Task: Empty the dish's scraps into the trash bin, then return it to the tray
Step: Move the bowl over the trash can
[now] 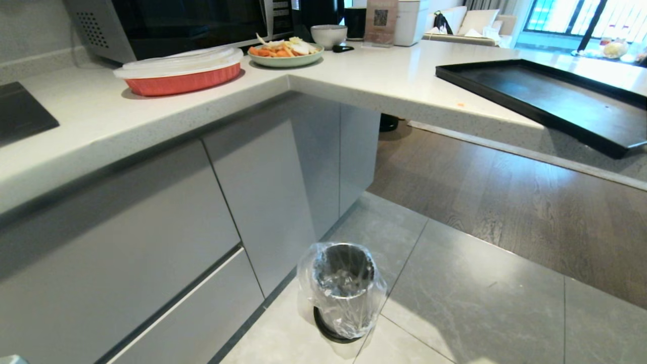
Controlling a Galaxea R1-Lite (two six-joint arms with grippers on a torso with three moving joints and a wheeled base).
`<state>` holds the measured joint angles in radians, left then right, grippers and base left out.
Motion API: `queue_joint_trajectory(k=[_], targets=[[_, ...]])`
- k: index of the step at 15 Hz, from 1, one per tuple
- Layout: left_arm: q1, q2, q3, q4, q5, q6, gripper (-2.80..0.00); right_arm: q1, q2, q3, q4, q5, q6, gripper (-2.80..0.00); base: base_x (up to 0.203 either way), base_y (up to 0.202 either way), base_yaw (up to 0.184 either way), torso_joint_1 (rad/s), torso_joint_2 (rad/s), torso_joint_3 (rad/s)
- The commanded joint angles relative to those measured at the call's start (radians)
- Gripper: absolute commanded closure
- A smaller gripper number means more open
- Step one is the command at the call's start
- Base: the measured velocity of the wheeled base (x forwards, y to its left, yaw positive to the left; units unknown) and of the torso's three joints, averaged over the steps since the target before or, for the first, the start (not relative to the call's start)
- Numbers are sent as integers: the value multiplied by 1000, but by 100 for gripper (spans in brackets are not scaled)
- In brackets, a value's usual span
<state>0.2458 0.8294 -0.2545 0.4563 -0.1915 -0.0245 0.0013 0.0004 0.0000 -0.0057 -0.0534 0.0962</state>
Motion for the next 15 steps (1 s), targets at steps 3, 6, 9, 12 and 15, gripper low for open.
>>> queue_joint_trajectory(k=[3, 6, 9, 12, 15], targets=[[-5, 4, 0, 2, 1, 0, 0, 0, 0, 0, 0, 0, 0, 0, 0, 0, 0, 0, 0, 0], [-58, 8, 0, 2, 1, 2, 0, 0, 0, 0, 0, 0, 0, 0, 0, 0, 0, 0, 0, 0], [-147, 7, 0, 2, 1, 2, 0, 0, 0, 0, 0, 0, 0, 0, 0, 0, 0, 0, 0, 0], [-227, 12, -8, 0, -2, 3, 0, 0, 0, 0, 0, 0, 0, 0, 0, 0, 0, 0, 0, 0], [-308, 42, -9, -51, 1, 2, 0, 0, 0, 0, 0, 0, -1, 0, 0, 0, 0, 0, 0, 0]])
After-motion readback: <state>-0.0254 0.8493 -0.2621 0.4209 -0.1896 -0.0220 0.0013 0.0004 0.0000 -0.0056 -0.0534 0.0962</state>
